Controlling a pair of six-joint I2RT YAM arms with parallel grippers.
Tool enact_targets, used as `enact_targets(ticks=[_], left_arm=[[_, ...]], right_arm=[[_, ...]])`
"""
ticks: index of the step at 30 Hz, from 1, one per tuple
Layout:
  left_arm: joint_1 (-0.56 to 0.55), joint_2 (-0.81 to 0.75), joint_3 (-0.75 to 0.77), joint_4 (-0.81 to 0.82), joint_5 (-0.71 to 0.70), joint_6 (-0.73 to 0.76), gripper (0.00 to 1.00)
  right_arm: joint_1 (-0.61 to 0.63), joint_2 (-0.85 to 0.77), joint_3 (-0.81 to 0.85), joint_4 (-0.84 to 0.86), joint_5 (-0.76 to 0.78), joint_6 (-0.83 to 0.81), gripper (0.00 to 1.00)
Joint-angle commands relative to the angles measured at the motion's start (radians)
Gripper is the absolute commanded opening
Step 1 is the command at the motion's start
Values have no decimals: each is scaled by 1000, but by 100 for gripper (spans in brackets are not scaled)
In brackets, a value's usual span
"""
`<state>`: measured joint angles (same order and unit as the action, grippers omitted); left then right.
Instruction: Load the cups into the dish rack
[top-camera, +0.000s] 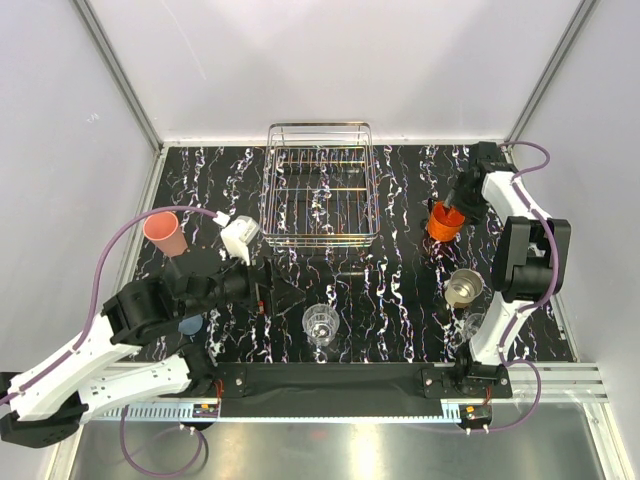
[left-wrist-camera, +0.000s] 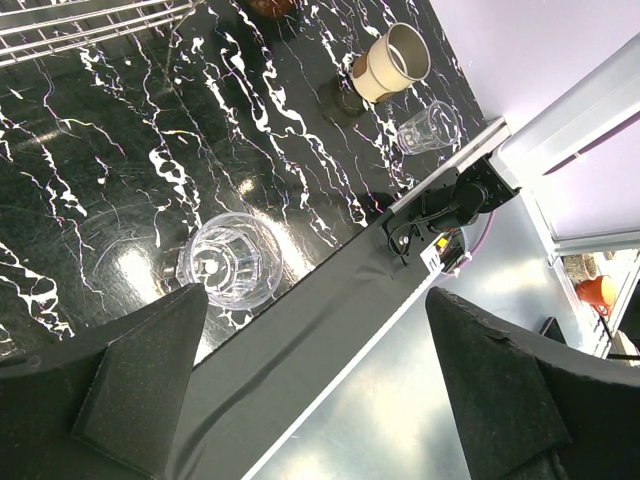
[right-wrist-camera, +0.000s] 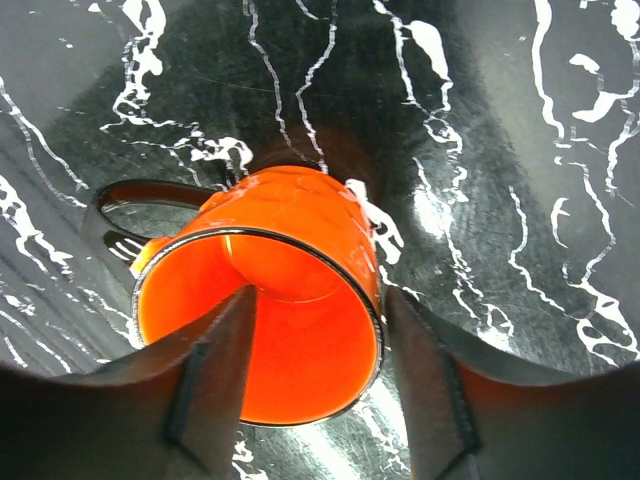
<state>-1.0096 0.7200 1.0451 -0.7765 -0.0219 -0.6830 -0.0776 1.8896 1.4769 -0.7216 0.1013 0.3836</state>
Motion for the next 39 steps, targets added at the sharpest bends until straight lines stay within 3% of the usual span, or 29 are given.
enact_targets(ticks=[1, 8, 12, 20, 25, 29, 35, 39], left_arm=[[-3, 1, 47, 14, 16, -1, 97], [-1, 1, 105, -29, 25, -36, 95], [-3, -25, 112, -32, 10, -89, 95], [-3, -25, 151, -37, 43, -147, 93], [0, 13, 182, 45, 140, -222, 90], [19, 90, 214, 120, 308, -320, 86], [72, 107, 90, 382, 554, -571, 79], [75, 90, -94, 757, 591, -795, 72]], right_arm=[[-7, 9, -1, 48, -32, -11, 60], [-7, 29, -3, 77, -71, -23, 32], [-7, 6, -7, 94, -74, -34, 1], [61, -277, -62, 169, -140, -64, 0], [295, -519, -113, 217, -153, -132, 0], [413, -691, -222, 353, -267, -163, 0], [547, -928, -397, 503, -451, -239, 0], [567, -1029, -501, 580, -560, -282, 0]])
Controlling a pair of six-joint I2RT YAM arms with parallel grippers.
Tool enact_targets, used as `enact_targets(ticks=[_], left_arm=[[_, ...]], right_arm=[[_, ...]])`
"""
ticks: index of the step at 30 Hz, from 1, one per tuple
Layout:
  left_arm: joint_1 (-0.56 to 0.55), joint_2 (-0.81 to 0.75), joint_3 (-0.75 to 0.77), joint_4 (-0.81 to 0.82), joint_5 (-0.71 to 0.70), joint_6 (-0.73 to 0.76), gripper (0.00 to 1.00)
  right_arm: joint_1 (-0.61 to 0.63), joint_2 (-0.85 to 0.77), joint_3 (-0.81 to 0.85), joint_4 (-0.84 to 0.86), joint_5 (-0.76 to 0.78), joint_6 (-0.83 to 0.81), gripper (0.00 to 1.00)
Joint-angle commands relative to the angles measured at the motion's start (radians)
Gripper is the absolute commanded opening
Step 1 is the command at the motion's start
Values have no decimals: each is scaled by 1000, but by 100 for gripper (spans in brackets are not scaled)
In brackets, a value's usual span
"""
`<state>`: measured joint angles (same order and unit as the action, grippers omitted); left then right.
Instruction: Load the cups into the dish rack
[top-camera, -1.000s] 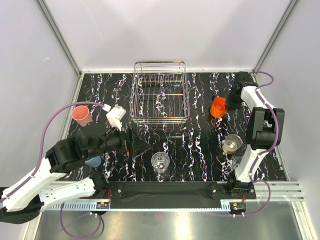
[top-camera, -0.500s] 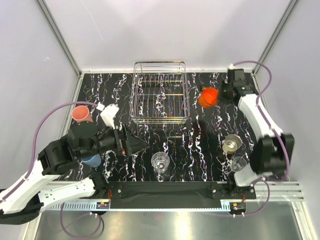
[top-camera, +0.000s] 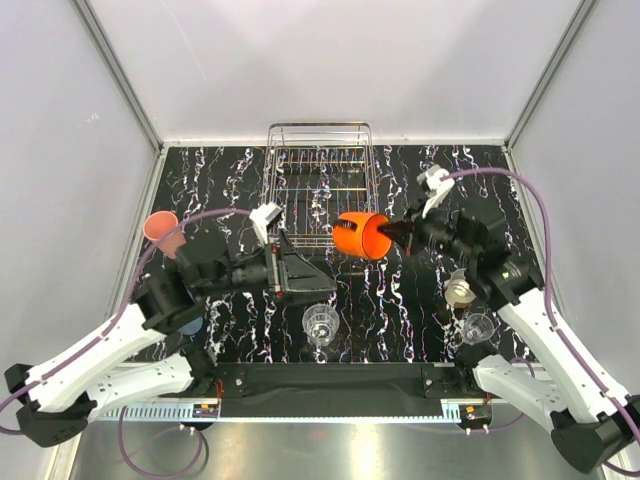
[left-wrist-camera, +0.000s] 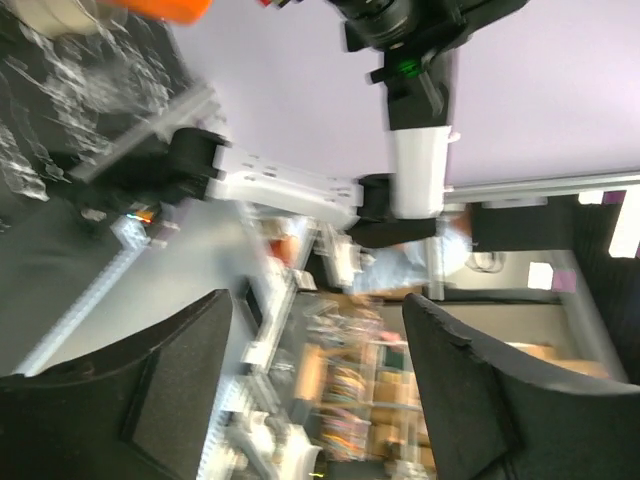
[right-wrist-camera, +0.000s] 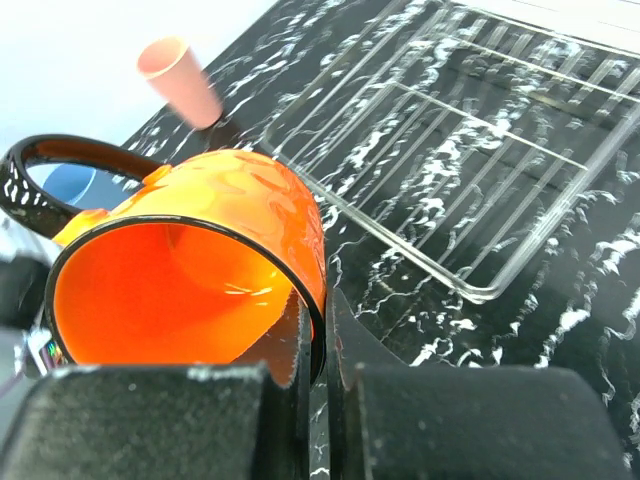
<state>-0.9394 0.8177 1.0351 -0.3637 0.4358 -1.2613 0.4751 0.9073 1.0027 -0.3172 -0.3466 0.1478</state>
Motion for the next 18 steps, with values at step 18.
enact_targets(ticks=[18], left_arm=[[4, 12, -190, 442, 20, -547, 76]], right_arm=[[17, -347, -251, 426, -304, -358, 0]])
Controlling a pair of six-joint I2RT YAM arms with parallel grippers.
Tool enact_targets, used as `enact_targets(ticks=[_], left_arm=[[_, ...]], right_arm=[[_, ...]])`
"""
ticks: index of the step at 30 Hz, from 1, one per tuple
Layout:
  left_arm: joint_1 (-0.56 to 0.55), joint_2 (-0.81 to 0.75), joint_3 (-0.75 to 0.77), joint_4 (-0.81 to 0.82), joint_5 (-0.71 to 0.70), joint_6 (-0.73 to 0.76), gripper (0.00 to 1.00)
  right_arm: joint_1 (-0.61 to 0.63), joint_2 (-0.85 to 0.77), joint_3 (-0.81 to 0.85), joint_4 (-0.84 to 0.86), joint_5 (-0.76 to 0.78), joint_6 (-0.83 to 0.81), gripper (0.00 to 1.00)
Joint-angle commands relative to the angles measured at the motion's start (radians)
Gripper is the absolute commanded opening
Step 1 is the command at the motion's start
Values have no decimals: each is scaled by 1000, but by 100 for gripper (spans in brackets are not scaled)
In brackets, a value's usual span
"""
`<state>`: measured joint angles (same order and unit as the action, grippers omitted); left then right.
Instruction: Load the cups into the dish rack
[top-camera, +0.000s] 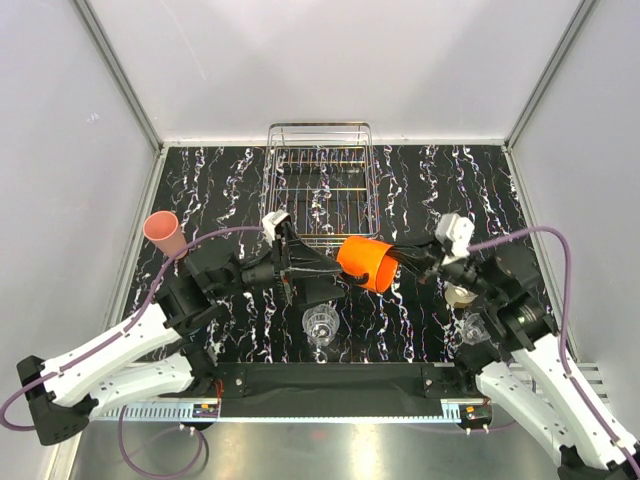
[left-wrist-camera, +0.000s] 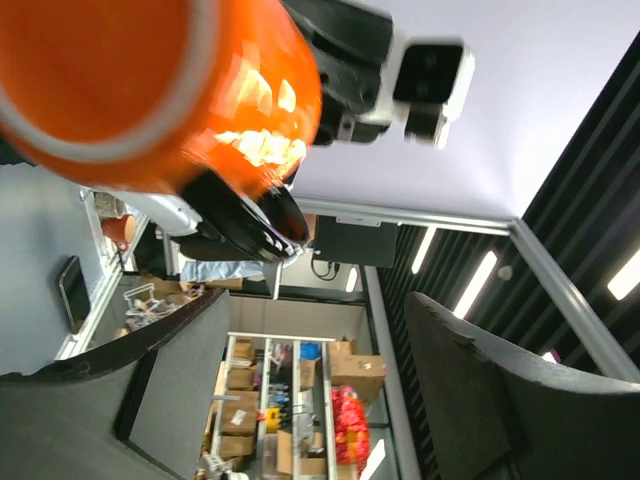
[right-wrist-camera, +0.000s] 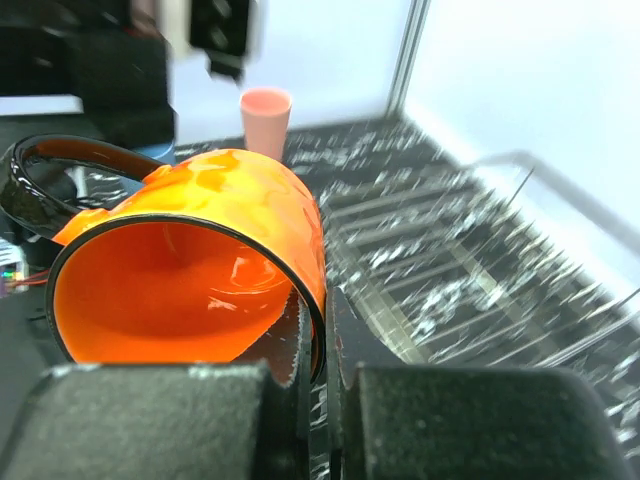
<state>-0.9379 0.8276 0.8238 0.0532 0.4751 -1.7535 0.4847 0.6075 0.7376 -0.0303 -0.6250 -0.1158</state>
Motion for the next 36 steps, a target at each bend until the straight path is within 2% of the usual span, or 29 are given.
enact_targets(ticks=[1, 8, 15, 19, 24, 29, 36], left_arm=[[2, 11, 28, 27, -24, -60, 76], [-9, 77, 84, 40, -33, -69, 75], [-39, 153, 112, 111, -32, -95, 61], [-71, 194, 121, 154, -27, -103, 49], [-93, 205, 115, 158, -23, -101, 48], [-96, 197, 101, 174, -20, -101, 41], [-99, 151, 71, 155, -35, -97, 41]], right_arm=[[6, -55, 10, 150, -42, -99, 0], [8, -89, -24, 240, -45, -119, 0], [8, -45, 5, 250, -56, -143, 0], [8, -40, 11, 228, -62, -169, 0], [8, -66, -4, 239, -99, -202, 0], [8, -86, -7, 228, -140, -199, 0], [8, -103, 0, 187, -170, -211, 0]])
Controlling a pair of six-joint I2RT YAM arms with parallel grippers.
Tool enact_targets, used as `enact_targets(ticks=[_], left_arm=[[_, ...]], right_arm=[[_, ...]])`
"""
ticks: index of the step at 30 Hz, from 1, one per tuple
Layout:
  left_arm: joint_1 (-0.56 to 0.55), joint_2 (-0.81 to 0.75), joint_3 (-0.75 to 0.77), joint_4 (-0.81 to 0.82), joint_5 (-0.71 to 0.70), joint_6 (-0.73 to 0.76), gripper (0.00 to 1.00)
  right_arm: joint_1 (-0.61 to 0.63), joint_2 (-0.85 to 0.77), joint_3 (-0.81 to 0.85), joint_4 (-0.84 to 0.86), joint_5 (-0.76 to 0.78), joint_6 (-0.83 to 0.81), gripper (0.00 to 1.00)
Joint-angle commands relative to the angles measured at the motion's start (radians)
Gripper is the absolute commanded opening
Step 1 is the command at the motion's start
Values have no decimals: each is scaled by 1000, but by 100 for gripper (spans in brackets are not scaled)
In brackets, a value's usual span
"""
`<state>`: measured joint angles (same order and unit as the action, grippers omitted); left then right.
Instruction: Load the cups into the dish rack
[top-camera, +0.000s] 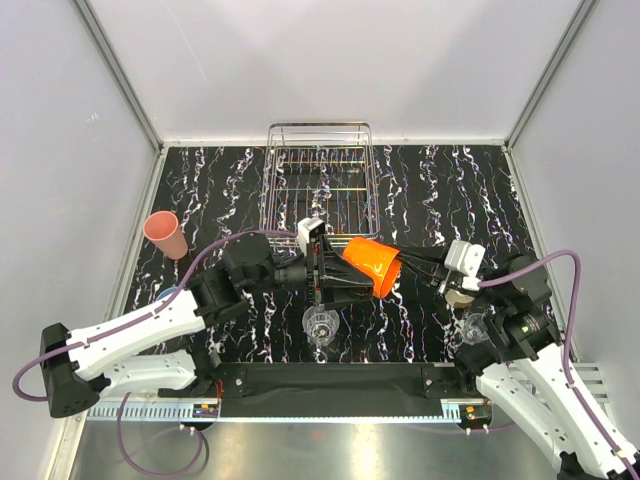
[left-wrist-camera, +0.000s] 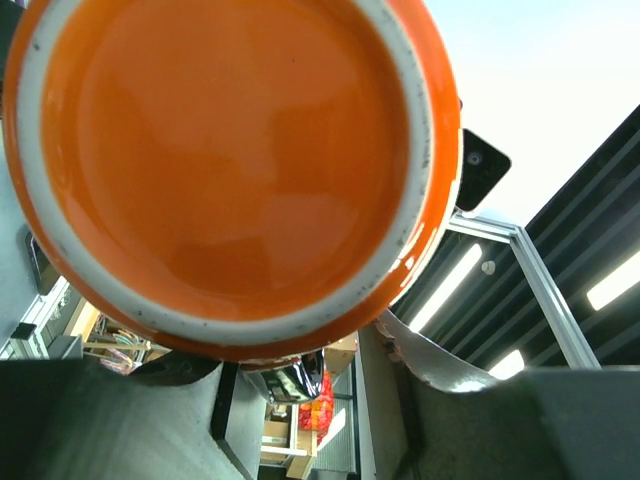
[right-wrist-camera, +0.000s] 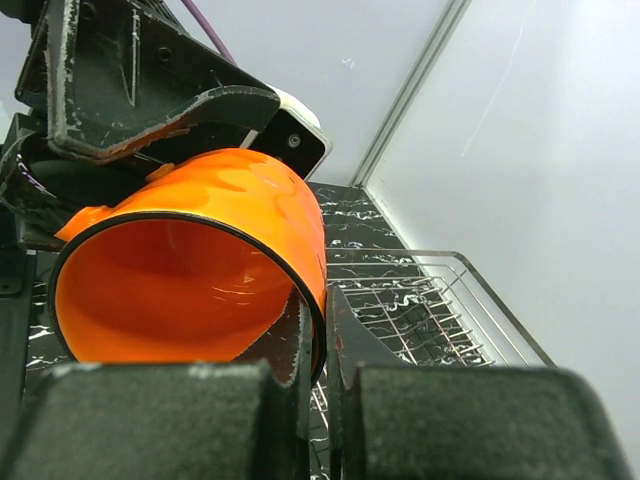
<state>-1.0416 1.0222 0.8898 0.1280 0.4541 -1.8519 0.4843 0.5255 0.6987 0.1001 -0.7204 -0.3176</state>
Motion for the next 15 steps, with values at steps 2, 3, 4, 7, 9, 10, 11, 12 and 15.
enact_targets(ticks=[2, 3, 4, 7, 9, 10, 11, 12, 15], left_arm=[[5, -45, 3, 76, -15, 6, 41], [3, -42, 5, 78, -14, 8, 41], [3, -36, 6, 79, -5, 10, 40], [2, -16, 17, 105, 11, 11, 32], [-1, 2, 40, 108, 20, 31, 23], [-1, 10, 47, 120, 30, 39, 10], [-3, 15, 58, 127, 37, 51, 0], [-3, 24, 63, 134, 41, 56, 0], [-5, 13, 81, 99, 31, 123, 0]], right_arm=[[8, -21, 39, 58, -85, -12, 0], [8, -16, 41, 65, -89, -11, 0], [8, -15, 41, 66, -102, -11, 0], [8, 5, 56, 47, -122, -21, 0], [8, 27, 74, 15, -129, -38, 0], [8, 25, 77, 9, -131, -40, 0], [8, 27, 78, 7, -132, -43, 0], [8, 27, 76, 3, -129, -43, 0], [8, 21, 70, -8, -76, -25, 11]])
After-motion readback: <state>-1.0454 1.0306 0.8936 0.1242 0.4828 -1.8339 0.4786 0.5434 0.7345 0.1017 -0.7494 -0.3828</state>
